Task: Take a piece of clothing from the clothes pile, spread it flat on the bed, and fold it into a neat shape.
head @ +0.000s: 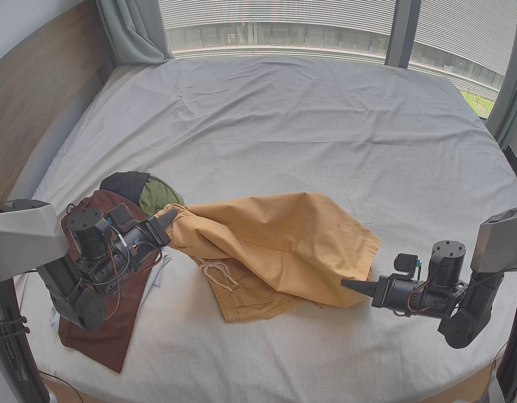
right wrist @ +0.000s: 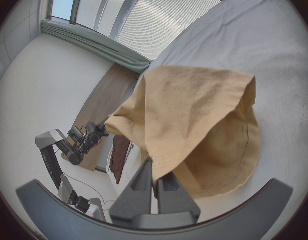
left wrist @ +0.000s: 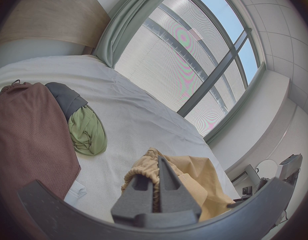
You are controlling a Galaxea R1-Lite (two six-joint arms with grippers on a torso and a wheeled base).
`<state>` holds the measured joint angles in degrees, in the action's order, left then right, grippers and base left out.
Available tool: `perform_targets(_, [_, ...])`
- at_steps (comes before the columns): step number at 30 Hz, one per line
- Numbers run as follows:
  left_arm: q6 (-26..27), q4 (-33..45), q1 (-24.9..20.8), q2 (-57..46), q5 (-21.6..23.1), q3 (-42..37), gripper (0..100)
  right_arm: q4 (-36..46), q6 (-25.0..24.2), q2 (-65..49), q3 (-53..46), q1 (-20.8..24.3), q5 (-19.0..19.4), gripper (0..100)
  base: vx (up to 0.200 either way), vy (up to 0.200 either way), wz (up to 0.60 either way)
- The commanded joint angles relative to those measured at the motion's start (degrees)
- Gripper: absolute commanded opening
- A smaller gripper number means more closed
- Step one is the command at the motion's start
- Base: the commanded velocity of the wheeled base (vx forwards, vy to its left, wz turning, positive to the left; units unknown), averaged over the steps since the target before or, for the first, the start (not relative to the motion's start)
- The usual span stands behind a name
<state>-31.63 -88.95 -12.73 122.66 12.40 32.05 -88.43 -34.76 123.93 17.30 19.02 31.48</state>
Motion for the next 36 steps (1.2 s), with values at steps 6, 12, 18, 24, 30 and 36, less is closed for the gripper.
perform_targets(6, [-0.1,-0.3,1.1,1.2,0.7,-0.1,0,-0.1,-0.9,-4.0,4.0,-4.3,0.0,0,0.000,0.000,0.00])
perform_targets(12, [-0.1,-0.3,2.2,1.8,1.6,0.0,0,-0.1,-5.2,-4.3,5.5,-4.9,0.0,0,0.000,0.000,0.00])
perform_targets(18, [-0.1,-0.3,2.2,1.7,1.6,0.0,0,0.0,-5.3,-3.8,3.9,-4.3,2.4,0,0.000,0.000,0.00])
perform_targets(24, [-0.1,-0.3,2.1,1.7,1.6,-0.1,0,0.0,-5.5,-3.0,3.4,-2.3,3.1,100,0.000,0.000,0.00])
perform_targets(30, [0.0,-0.3,2.2,1.4,1.6,0.0,0,-0.2,-5.3,-0.1,3.7,-0.1,3.1,100,0.000,0.000,0.00])
perform_targets(36, [0.0,-0.3,2.2,1.4,1.6,0.1,0,-0.2,-5.2,0.0,3.9,0.0,3.1,100,0.000,0.000,0.00])
